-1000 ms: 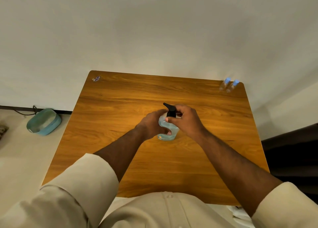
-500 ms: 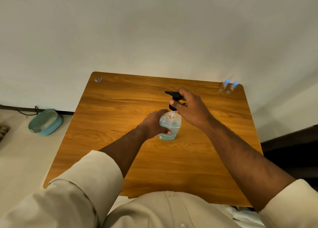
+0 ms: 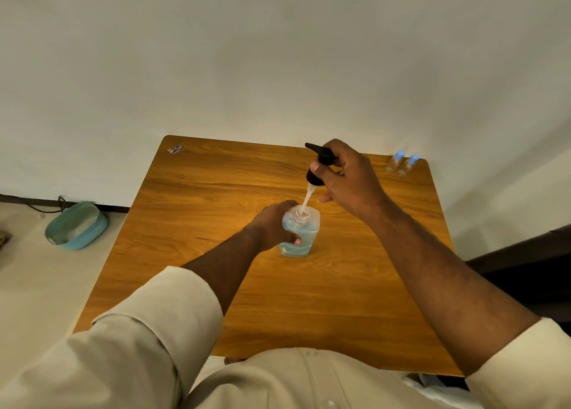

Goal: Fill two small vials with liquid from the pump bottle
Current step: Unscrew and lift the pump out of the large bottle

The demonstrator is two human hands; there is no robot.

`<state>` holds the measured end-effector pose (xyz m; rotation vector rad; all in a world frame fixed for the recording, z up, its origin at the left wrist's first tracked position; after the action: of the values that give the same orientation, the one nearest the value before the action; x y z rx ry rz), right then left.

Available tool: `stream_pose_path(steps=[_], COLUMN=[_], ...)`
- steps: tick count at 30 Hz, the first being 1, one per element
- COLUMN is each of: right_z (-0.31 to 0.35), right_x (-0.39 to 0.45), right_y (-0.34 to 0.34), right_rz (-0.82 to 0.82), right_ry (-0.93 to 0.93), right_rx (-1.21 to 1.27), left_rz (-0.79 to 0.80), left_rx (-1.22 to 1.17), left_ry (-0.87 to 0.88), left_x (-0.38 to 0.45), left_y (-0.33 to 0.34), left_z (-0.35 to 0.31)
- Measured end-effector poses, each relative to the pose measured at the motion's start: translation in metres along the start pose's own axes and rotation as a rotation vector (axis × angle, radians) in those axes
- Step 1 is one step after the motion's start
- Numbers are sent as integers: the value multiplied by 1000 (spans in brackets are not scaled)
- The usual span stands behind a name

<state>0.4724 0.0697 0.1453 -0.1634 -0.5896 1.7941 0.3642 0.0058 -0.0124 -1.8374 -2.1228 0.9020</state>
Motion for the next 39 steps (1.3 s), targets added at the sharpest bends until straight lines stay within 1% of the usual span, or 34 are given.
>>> stream_pose_path(steps=[6,9,18,25,28,31,34,39], right_z=[7,14,15,12,17,17,16,20], right_x=[-2,-3,2,1,3,4,5,6], right_y=[-10,-6,-13,-13,-18,-23,-26,-29], right_rz=[-33,13,-4,19,-9,-42,-48,-41], right_ry=[-3,-29,13,60,22,37,61,37], right_rx=[35,21,74,104,79,97,122,87], left_rz=[-1,-1,-14,-20,-25,-29,-23,-18], left_rx=[11,26,29,48,53,51,51,55], left_ry=[6,3,-2,-18,-1,-3,-1,8], left_x=[1,1,3,3,5,5,5,5], left_y=[0,0,2,3,3,3,3,4], left_z=[1,2,6,11,10,10,11,9])
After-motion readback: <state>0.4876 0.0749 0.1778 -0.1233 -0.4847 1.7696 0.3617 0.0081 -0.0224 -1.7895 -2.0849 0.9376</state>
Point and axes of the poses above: each hand's wrist, its own x-axis towards the middle knuckle, its own y-axis out of the palm, z = x × y, the point moved 10 cm from there along x, towards the middle knuckle, and after that the axes turned 11 degrees about -z, right-handed, at the moved point
